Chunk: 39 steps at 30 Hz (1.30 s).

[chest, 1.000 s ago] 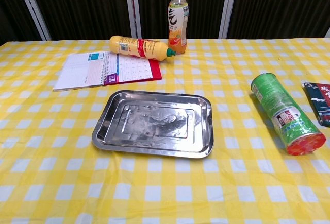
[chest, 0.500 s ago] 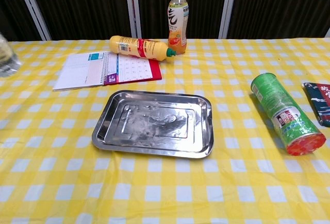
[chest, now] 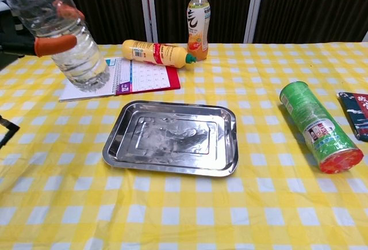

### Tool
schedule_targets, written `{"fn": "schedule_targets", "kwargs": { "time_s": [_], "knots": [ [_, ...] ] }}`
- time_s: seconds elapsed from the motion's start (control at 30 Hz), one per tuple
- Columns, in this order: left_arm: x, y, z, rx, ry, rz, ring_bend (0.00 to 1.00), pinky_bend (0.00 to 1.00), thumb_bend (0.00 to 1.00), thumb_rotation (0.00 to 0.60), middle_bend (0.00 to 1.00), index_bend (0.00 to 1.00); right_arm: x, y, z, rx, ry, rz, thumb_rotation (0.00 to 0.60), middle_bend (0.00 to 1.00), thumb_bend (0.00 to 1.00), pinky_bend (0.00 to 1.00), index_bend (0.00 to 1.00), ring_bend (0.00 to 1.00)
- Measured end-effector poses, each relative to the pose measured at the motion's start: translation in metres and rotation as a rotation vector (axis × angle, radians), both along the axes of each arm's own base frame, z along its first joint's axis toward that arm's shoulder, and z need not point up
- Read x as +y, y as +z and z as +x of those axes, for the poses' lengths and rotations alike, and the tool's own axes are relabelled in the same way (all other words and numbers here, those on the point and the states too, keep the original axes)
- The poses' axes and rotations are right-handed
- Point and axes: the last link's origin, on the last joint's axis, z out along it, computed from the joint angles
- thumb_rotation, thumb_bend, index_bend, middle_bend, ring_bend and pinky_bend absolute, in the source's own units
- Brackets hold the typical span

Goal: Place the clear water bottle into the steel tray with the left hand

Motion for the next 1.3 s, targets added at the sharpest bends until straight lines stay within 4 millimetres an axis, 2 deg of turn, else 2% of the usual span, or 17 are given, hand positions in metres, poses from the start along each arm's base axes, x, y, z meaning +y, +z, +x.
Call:
{"fn": "schedule_targets", "kwargs": {
  "time_s": [0.17,0.3,0.4,0.67,0.9,1.3],
  "knots": [
    [0.003,-0.029,0.012,-0.003,-0.001,-0.125,0.00,0.00,0.51,0.600,0.21,0.55,0.000,0.002,-0.001,-0.002,-0.002,-0.004,0.600,0.15,0.16,0.02,0.27,0.04],
    [0.008,-0.061,0.023,-0.012,0.000,-0.233,0.00,0.00,0.51,0.600,0.21,0.55,0.000,0.006,-0.002,-0.011,-0.007,-0.015,0.600,0.15,0.16,0.02,0.27,0.04],
    [0.011,-0.075,0.029,-0.013,0.002,-0.252,0.00,0.00,0.51,0.600,0.21,0.55,-0.001,0.009,-0.005,-0.014,-0.012,-0.027,0.600,0.15,0.16,0.02,0.27,0.04],
    [0.015,-0.089,0.043,-0.027,-0.031,-0.248,0.00,0.00,0.51,0.600,0.21,0.55,-0.001,0.010,-0.004,-0.030,-0.007,-0.026,0.600,0.15,0.16,0.02,0.27,0.04],
    [0.018,-0.098,0.040,0.048,-0.040,-0.208,0.00,0.00,0.51,0.600,0.21,0.55,0.000,0.012,-0.006,-0.043,-0.018,-0.024,0.600,0.15,0.16,0.02,0.27,0.04],
    [0.028,-0.119,0.036,0.077,-0.034,-0.223,0.00,0.00,0.51,0.600,0.21,0.55,-0.001,0.015,-0.006,-0.057,-0.016,-0.028,0.600,0.15,0.16,0.02,0.27,0.04]
  ]
}}
